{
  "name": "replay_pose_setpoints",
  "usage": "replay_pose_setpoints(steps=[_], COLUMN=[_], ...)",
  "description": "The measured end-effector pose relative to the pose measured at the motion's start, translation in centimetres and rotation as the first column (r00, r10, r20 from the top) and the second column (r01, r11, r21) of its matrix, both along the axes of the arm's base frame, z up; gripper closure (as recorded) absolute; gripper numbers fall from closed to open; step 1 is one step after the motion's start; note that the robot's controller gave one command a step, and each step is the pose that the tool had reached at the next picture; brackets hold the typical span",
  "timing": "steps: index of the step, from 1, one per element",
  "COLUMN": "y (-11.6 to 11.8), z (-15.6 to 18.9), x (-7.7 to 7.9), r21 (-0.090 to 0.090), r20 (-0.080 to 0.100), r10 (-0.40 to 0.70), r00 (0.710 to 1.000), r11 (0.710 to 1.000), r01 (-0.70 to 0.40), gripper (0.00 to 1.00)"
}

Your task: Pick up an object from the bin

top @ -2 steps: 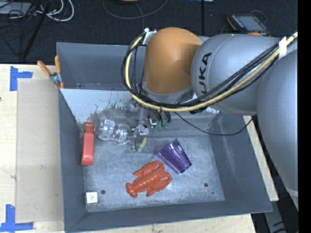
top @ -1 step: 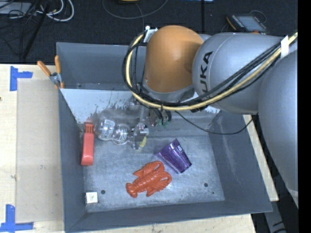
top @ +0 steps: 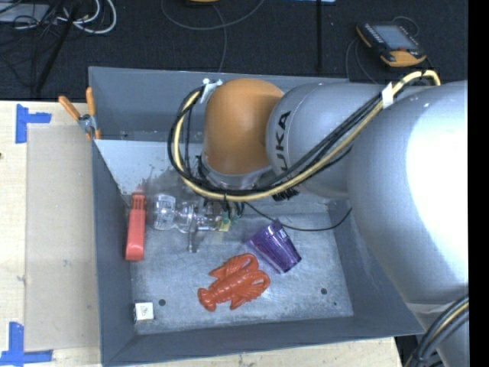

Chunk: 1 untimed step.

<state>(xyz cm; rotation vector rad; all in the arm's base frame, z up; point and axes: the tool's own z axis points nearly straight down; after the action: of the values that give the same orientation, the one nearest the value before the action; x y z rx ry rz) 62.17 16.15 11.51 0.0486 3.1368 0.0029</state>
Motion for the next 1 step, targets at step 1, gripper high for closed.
replay_pose_setpoints(steps=[1], y=[0.16], z=[-1.17], x=[-0.6], r21=[-0.003], r20=[-0.009], r10=[-0.088], r00=[0.996], r11=[0.996], r01=[0.088], gripper=[0.0])
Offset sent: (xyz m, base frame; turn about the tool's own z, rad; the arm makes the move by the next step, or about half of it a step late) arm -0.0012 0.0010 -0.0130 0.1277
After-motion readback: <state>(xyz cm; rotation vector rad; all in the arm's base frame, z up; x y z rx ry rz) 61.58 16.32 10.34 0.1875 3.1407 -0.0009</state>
